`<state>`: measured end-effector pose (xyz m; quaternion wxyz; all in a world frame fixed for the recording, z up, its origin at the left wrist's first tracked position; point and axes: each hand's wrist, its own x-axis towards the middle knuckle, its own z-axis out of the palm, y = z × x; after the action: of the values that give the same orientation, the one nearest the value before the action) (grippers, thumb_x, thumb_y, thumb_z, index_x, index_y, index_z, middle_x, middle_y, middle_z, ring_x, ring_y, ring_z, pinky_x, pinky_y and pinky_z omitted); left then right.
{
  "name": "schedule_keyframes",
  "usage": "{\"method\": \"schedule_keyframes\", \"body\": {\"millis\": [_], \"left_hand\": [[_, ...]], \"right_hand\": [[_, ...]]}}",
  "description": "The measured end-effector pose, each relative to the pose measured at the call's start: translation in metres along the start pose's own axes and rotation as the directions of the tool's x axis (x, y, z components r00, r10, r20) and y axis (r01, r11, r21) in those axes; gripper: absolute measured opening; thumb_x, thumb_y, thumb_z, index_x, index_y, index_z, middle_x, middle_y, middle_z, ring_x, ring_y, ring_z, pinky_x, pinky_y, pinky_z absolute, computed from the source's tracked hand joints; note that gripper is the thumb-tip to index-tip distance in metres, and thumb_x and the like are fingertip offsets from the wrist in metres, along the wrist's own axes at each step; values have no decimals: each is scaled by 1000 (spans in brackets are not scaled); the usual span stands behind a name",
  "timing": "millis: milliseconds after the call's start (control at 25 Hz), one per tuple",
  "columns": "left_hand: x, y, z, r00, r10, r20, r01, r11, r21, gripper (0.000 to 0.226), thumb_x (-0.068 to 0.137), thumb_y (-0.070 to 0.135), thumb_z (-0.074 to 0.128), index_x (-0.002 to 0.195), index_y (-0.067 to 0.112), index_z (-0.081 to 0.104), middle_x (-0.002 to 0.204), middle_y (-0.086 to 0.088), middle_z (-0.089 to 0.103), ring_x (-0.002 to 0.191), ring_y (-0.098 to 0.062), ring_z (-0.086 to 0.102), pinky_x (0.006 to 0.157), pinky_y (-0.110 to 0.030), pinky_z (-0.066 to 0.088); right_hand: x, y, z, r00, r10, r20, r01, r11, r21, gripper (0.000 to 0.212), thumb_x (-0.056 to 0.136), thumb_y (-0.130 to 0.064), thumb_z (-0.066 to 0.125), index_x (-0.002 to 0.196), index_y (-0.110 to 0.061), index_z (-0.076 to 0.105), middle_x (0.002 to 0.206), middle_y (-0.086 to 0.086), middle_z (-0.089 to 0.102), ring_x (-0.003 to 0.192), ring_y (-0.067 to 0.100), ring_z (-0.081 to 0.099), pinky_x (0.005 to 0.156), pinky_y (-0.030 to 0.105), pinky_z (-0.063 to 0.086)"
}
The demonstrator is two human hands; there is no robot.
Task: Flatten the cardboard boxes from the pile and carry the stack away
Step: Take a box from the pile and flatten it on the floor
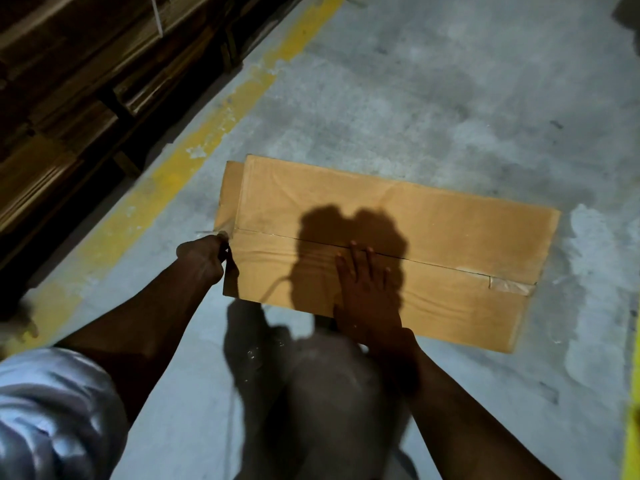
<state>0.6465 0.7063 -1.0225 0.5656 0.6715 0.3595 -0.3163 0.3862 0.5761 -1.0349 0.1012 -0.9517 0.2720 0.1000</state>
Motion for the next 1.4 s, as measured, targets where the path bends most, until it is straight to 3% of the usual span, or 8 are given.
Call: {"method": "schedule_keyframes", "body": {"millis": [280,560,640,720,840,1080,1200,1400], "left_hand": [[-2,2,5,976,217,22,-218,974,62,12,87,11,56,86,12,68,91,-8,69,78,-23,60,59,-31,46],[15,-6,0,949,234,-213,-200,965,172,83,76,75,43,141,23,48,144,-10,46,127,-34,49,101,-55,42],[-18,-8,6,651,677,-344,-339,664,666,58,88,46,49,139,18,45,145,-13,38,130,-35,39,100,-51,38],[-59,-26,27,291,943,163,-638,64,768,41,90,29,47,127,14,53,134,-18,44,120,-35,40,94,-49,37],[-74,-81,57,-22,613,790,-859,-415,298,37,91,33,49,118,13,64,122,-13,60,111,-26,50,94,-46,45],[-106,-176,108,-50,283,958,-699,-695,169,71,83,40,42,146,9,47,153,-20,43,140,-42,40,112,-59,33],[-124,-207,132,-190,196,962,-638,-770,31,63,87,30,50,145,6,46,162,-18,26,149,-40,23,117,-61,22],[-137,-245,160,-143,239,960,-619,-779,102,77,82,32,64,150,12,36,165,-17,17,152,-41,13,111,-72,14]], "right_hand": [[-1,3,1,999,-18,34,18,1000,-15,101,72,-39,74,158,-17,26,168,14,4,153,40,7,112,64,25],[-2,7,-6,997,-60,53,60,998,17,100,81,-37,70,161,-20,13,168,9,-11,154,36,-7,117,60,16],[-1,9,-5,995,-62,75,60,998,31,99,82,-35,68,161,-21,11,168,8,-13,154,35,-9,118,59,14],[-1,8,-5,998,-34,58,33,999,29,99,78,-29,70,161,-19,16,168,9,-7,154,36,-3,117,60,18],[-3,8,-2,999,-42,-14,43,997,59,89,71,-21,69,153,-7,37,164,16,24,149,40,25,110,62,35],[-40,82,-27,946,225,-233,-223,974,34,63,76,-23,65,137,-16,52,139,8,48,125,35,42,93,50,43],[-57,125,-34,814,508,-282,-498,860,109,38,87,-24,57,123,-11,55,128,16,48,112,41,45,87,50,43],[-68,177,-33,584,776,-239,-641,621,451,42,96,-41,61,109,-1,59,117,21,51,108,42,52,89,47,46]]}}
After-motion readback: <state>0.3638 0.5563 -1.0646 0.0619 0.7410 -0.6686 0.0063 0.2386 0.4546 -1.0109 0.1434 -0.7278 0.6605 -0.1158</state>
